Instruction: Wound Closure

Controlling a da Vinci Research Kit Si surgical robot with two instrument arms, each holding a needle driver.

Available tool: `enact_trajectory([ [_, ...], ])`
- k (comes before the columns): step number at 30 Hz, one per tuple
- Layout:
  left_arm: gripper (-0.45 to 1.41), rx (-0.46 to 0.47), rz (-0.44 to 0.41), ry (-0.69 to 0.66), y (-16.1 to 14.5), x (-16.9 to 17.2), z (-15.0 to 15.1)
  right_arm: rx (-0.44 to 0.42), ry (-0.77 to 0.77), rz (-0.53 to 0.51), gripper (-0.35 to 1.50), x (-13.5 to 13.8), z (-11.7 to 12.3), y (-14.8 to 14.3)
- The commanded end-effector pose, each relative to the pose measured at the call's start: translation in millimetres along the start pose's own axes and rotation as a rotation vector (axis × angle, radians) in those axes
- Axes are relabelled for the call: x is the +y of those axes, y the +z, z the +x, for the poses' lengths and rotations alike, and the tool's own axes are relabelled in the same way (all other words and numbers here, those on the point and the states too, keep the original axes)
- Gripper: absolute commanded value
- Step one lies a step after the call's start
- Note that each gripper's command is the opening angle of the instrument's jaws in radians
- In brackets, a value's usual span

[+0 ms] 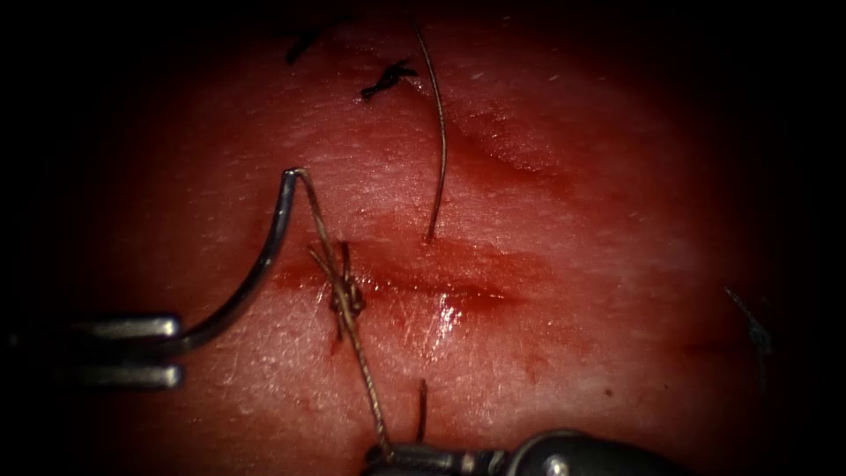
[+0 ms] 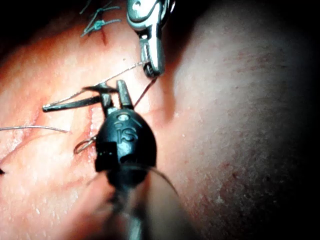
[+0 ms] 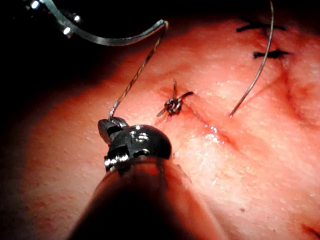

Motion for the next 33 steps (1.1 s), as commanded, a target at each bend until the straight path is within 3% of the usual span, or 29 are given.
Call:
enact_trajectory([
  [1, -0.45, -0.001, -0.009, -0.002, 0.2, 0.3, 0.3, 0.004, -0.004, 0.010, -0.35, -0.7, 0.7, 0.8],
  [8, -0.43, -0.007, -0.024, -0.010, -1.1, 1.2, 0.3, 0.032, -0.050, 0.020, -0.35, -1.1, 1.6, 0.8],
  [9, -0.43, -0.007, -0.029, -0.011, -1.3, 1.3, 0.3, 0.039, -0.066, 0.017, -0.23, -0.9, 1.6, 0.8],
  [11, -0.43, -0.007, -0.032, -0.013, -1.6, 1.5, 0.4, 0.045, -0.130, 0.013, 0.83, -0.2, 1.5, 0.9],
  [12, -0.43, -0.005, -0.039, -0.014, -1.9, 1.7, 0.5, 0.046, -0.224, -0.003, 1.08, 0.5, 1.4, 1.0],
  [14, -0.43, -0.003, -0.048, -0.016, -2.4, 2.1, 0.6, 0.037, -0.343, -0.054, 1.31, 1.9, 1.4, 1.2],
  [17, -0.43, 0.010, -0.060, -0.019, -3.3, 2.6, 0.8, 0.006, -0.421, -0.149, 1.48, 3.8, 1.0, 1.2],
  [26, -0.43, 0.017, -0.090, -0.025, -4.9, 3.8, 1.4, -0.018, -0.434, -0.152, 1.45, 7.7, -3.7, 1.2],
  [33, -0.40, 0.021, -0.109, -0.027, -6.0, 4.6, 2.0, 0.005, -0.348, -0.104, 1.36, 7.8, -4.5, 0.5],
])
